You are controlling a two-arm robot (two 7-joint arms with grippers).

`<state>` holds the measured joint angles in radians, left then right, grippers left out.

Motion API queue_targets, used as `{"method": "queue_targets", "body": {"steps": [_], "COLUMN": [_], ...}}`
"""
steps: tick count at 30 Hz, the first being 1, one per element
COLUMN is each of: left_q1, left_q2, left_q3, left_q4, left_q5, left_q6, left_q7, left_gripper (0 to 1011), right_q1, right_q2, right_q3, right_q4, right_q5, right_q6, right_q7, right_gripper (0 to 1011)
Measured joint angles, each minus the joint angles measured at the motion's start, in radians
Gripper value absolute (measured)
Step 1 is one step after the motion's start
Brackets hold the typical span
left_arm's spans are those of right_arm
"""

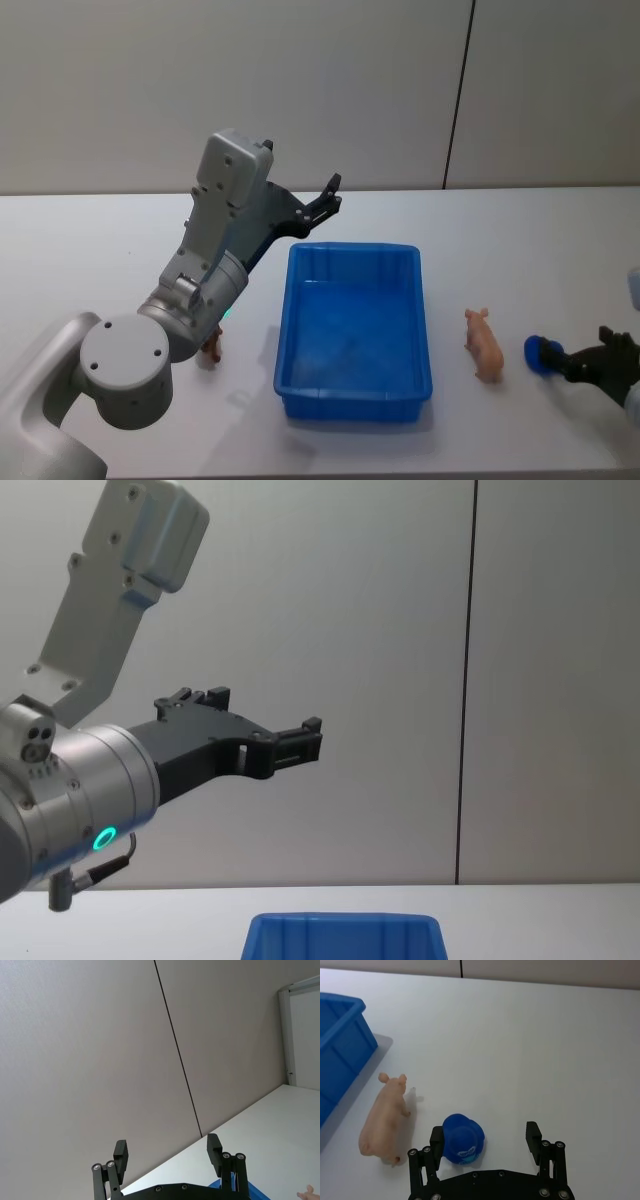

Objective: Pick up the two dolls from the table and place them into the box.

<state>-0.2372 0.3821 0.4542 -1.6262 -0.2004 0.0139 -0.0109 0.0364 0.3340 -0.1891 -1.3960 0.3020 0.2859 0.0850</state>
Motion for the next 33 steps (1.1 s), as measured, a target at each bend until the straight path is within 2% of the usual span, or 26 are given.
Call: {"method": "queue_targets", "body": {"steps": [12, 21, 25, 32, 33], "left_q1": [0.0, 0.0, 0.0, 0.0, 0.0], "left_q2": [0.0, 0.0, 0.0, 0.0, 0.0], "left_q3": [0.0, 0.0, 0.0, 0.0, 0.0], "left_q4": [0.0, 0.0, 0.0, 0.0, 0.0], "left_q5": [0.0, 0.0, 0.0, 0.0, 0.0], "left_q6": [0.0, 0.0, 0.0, 0.0, 0.0], "left_q7": [0.0, 0.0, 0.0, 0.0, 0.0], "left_gripper": [1001, 1001, 1001, 1001, 1001], "right_q1": [0.052, 0.083, 0.094, 0.109, 0.109], "right_q2": [-0.018, -0.032, -0.038, -0.047, -0.047], "right_q3": [-0.011, -0.023, -0.027, -0.035, -0.035], "right_q4": [0.132, 0.2, 0.225, 0.256, 0.256], "right_q5": [-0.029, -0.049, -0.057, -0.075, -0.075], "right_q6": [-0.055, -0.093, -0.108, -0.14, -0.14], "right_q7": [0.079, 0.121, 0.131, 0.148, 0.148], "right_gripper": [1001, 1001, 950, 756, 756]}}
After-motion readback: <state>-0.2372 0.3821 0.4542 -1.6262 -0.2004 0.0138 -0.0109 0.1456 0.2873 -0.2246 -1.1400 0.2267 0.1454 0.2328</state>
